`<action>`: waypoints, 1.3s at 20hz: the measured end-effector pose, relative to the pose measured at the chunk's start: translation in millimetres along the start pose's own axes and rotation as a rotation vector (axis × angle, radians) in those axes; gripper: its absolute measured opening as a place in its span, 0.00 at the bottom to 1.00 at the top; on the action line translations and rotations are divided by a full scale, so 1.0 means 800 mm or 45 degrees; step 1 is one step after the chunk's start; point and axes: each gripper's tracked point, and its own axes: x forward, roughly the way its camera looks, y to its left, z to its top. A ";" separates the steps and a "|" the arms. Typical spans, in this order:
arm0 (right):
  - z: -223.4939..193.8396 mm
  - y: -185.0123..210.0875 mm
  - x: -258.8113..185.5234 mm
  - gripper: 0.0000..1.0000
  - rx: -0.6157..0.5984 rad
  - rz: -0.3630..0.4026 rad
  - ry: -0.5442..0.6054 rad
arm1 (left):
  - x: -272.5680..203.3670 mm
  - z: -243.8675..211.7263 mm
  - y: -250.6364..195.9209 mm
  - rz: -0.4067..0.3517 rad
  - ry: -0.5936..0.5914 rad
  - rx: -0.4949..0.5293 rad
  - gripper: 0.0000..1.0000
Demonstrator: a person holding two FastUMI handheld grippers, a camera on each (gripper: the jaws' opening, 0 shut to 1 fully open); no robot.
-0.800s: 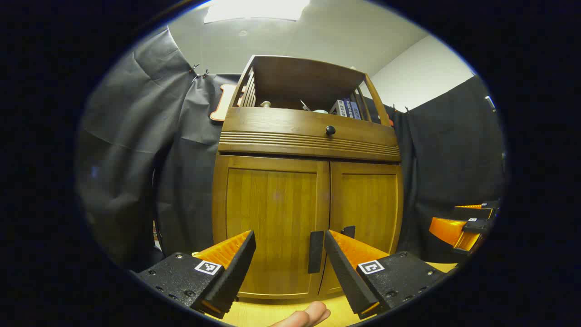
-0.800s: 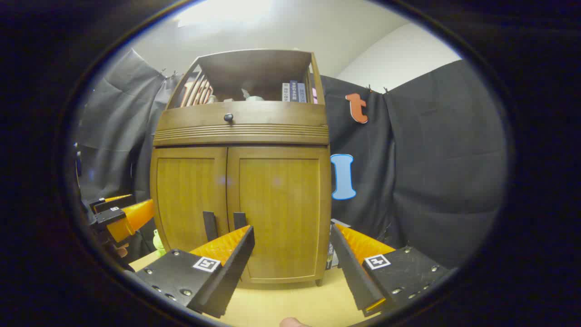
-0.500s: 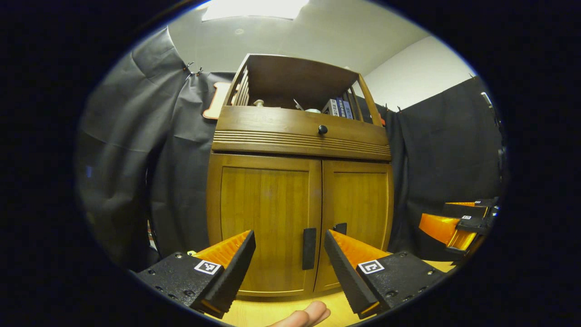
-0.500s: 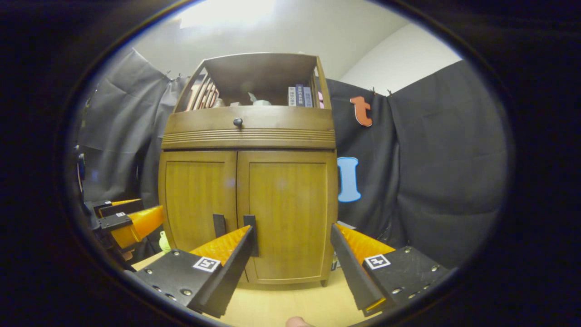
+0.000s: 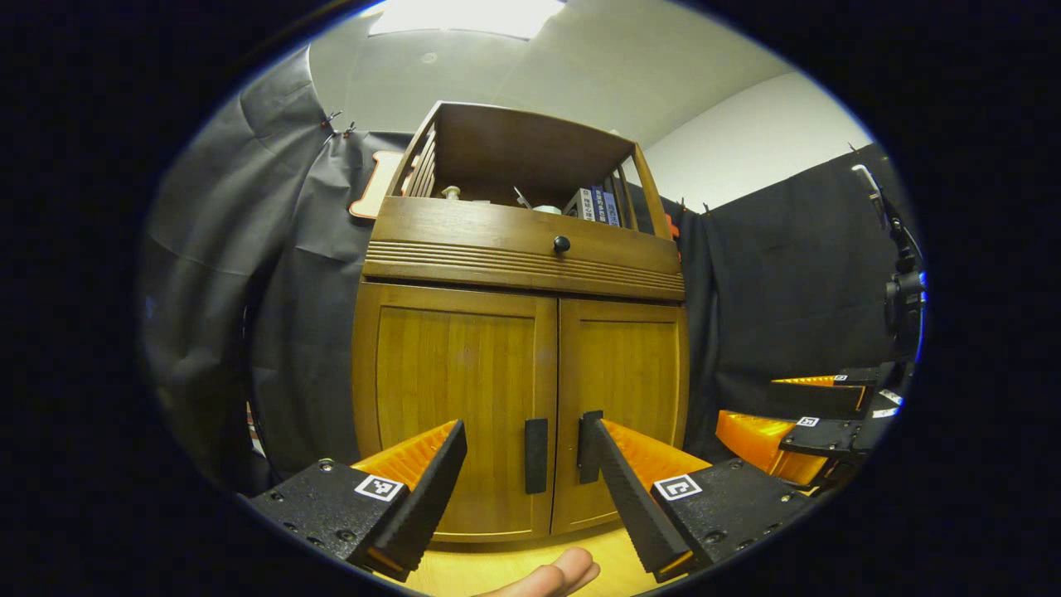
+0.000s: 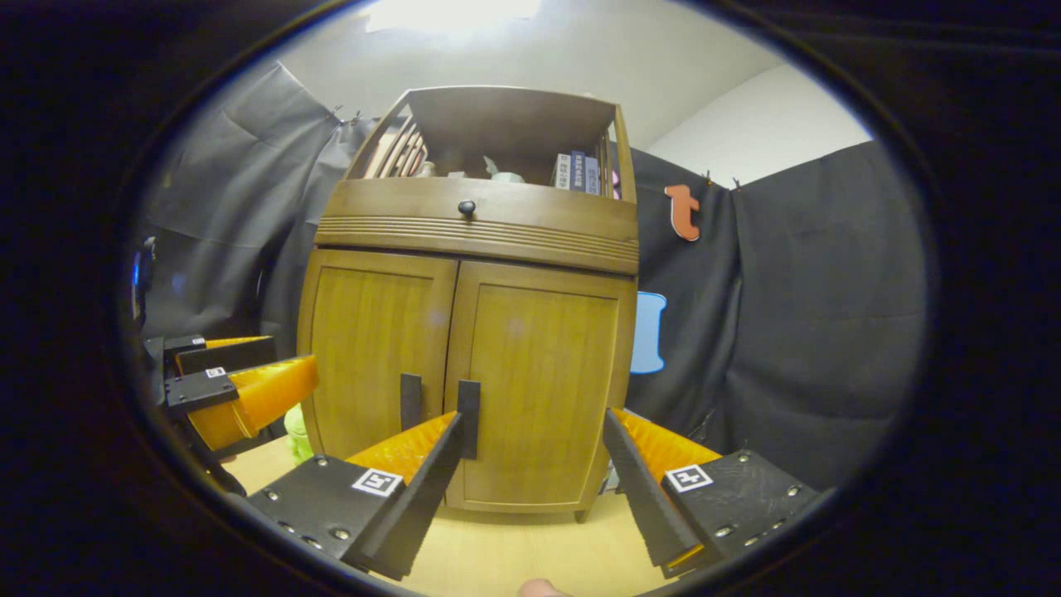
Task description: Open the right door of the double-door shoe cabinet with the right hand, and open the left door with the left hand.
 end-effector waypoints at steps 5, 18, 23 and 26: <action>-0.001 0.002 0.024 0.99 0.064 0.020 -0.009 | 0.003 0.004 0.022 0.047 -0.020 0.022 0.92; -0.039 0.050 0.149 0.97 0.102 0.102 0.101 | 0.026 -0.005 0.077 0.227 0.003 0.004 0.92; -0.063 0.085 0.204 0.99 0.203 0.182 0.138 | 0.031 -0.011 0.088 0.248 0.029 -0.019 0.92; -0.076 0.108 0.219 1.00 0.263 0.262 0.157 | 0.033 -0.013 0.097 0.262 0.035 -0.026 0.92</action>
